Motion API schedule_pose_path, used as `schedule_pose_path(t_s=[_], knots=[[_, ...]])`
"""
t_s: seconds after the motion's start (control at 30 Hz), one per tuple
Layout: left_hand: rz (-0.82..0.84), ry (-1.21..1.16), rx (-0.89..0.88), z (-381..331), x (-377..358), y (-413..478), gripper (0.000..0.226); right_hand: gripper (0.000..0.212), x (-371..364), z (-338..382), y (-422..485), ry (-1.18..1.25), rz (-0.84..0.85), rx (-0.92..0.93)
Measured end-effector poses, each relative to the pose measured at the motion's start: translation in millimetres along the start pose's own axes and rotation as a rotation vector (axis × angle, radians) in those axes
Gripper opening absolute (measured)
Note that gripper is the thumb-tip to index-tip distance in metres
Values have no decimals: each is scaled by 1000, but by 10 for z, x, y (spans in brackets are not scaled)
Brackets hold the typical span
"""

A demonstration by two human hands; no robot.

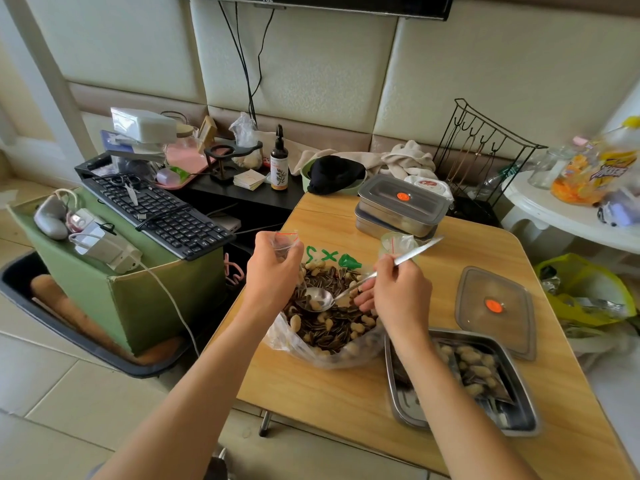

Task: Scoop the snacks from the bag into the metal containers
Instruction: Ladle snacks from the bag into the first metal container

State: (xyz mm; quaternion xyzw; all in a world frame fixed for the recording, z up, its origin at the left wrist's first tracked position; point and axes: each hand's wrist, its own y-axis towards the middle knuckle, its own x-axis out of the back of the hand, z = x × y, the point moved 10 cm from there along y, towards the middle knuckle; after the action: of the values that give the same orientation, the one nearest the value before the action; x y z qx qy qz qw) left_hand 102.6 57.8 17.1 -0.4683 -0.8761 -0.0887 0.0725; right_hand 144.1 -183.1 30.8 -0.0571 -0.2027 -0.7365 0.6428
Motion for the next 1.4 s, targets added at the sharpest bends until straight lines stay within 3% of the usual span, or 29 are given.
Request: schedule_pose_path(t_s=[0.13, 0.37, 0.53, 0.73, 0.83, 1.23, 1.4], knots=[[55, 49, -26, -11, -72, -17, 21, 35, 205, -104, 122, -2, -55, -94], [176, 313, -202, -126, -365, -135, 23, 38, 704, 146, 189, 20, -261, 70], [304, 396, -208, -18, -672, -228, 33, 37, 788, 495, 14, 19, -331, 340], [324, 372, -114, 80, -764, -209, 41, 31, 449, 914, -271, -160, -134, 828], [313, 359, -74, 114, -775, -190, 40, 33, 401, 1015, -394, -231, -147, 966], [311, 289, -88, 98, -787, -212, 37, 46, 496, 1037, -436, -227, -224, 1019], [304, 310, -128, 68, -782, -212, 39, 42, 459, 1001, -418, -206, -159, 1019]])
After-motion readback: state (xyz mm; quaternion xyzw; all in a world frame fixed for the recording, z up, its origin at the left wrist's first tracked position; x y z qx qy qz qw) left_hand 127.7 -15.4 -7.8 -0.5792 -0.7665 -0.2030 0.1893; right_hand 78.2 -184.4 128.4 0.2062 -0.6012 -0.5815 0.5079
